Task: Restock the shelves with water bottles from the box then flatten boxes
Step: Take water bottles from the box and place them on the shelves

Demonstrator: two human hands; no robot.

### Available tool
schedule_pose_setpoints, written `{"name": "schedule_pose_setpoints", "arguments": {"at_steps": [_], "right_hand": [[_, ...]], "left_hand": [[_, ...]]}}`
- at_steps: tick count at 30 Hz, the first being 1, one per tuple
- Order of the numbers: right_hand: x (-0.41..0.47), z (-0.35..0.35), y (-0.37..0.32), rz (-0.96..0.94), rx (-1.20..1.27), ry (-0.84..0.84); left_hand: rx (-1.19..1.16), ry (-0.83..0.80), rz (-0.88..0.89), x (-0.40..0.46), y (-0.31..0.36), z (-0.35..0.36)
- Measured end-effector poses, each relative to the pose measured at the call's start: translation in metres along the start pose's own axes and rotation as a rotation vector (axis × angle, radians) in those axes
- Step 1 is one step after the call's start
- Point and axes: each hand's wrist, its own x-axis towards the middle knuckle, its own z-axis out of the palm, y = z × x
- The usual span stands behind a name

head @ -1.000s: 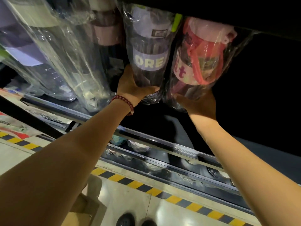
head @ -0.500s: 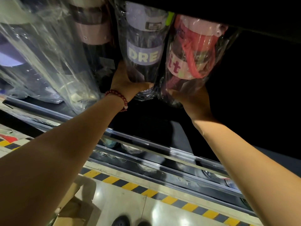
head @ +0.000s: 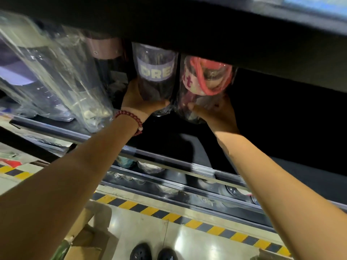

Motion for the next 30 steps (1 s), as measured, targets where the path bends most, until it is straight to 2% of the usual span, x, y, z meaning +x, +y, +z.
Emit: {"name": "schedule_pose_setpoints", "arguments": {"at_steps": [4, 5, 8, 11, 17, 20, 24, 30], "right_hand": [[-0.034, -0.017, -0.012, 0.055, 0.030, 0.022], [-0.048, -0.022, -0.017, 0.065, 0.014, 0.007], [-0.092, -0.038, -0.026, 0.058, -0.153, 0.011], [-0.144, -0.056, -0.030, 0.032, -0.366, -0.053], [-0.255, -0.094, -0.024, 0.028, -0.598, -0.042], [-0.301, -0.107, -0.024, 0.056, -0.759, -0.035], [-0.352, -0.119, -0.024, 0.062, -0.908, 0.067], [-0.417, -0.111, -0.021, 0.248, -1.028, 0.239]], "left_hand": [[-0.235, -0.019, -0.085, -0.034, 0.011, -0.002], [-0.227, -0.015, -0.077, -0.048, 0.017, -0.004], [0.085, -0.080, 0.030, -0.097, 0.028, -0.016], [0.336, -0.155, 0.149, -0.147, 0.034, -0.024], [0.650, -0.346, 0.447, -0.237, 0.052, -0.020], [0.725, -0.425, 0.547, -0.265, 0.055, -0.012], [0.798, -0.605, 0.571, -0.290, 0.057, -0.006], [0.848, -0.806, 0.979, -0.306, 0.038, -0.009]]}}
